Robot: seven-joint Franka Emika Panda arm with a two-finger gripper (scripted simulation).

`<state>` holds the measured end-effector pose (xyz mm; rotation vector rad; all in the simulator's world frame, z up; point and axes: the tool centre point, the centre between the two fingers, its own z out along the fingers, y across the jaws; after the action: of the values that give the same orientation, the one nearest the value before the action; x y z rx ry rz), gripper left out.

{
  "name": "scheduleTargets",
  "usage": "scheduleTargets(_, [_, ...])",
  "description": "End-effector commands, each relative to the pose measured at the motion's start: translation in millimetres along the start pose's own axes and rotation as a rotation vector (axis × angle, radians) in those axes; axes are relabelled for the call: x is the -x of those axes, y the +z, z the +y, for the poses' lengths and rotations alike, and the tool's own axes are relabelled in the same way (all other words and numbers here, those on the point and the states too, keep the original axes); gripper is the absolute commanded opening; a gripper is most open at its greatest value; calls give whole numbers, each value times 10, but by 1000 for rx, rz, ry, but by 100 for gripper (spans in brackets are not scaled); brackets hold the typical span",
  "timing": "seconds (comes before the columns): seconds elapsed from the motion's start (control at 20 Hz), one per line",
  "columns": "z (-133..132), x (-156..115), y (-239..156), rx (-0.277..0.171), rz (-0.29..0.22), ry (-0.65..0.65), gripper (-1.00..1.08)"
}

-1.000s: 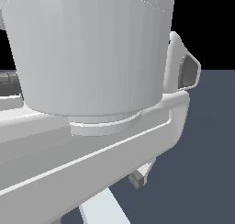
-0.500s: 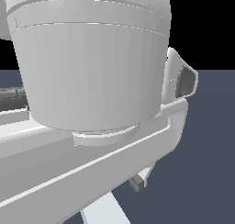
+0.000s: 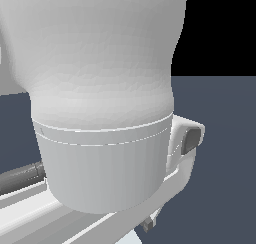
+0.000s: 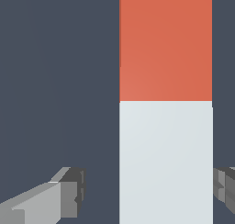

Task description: Insert the peg into the horizontal hole in a box.

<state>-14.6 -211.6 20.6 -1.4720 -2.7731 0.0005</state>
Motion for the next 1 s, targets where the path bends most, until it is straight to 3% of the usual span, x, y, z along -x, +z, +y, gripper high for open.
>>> scheduleTargets(0.0, [5, 13, 13, 1, -2, 1, 100])
scheduleTargets(0.05, [5, 13, 13, 1, -2, 1, -100])
scheduleTargets(0.95, [77, -130, -19, 1, -1, 24, -100])
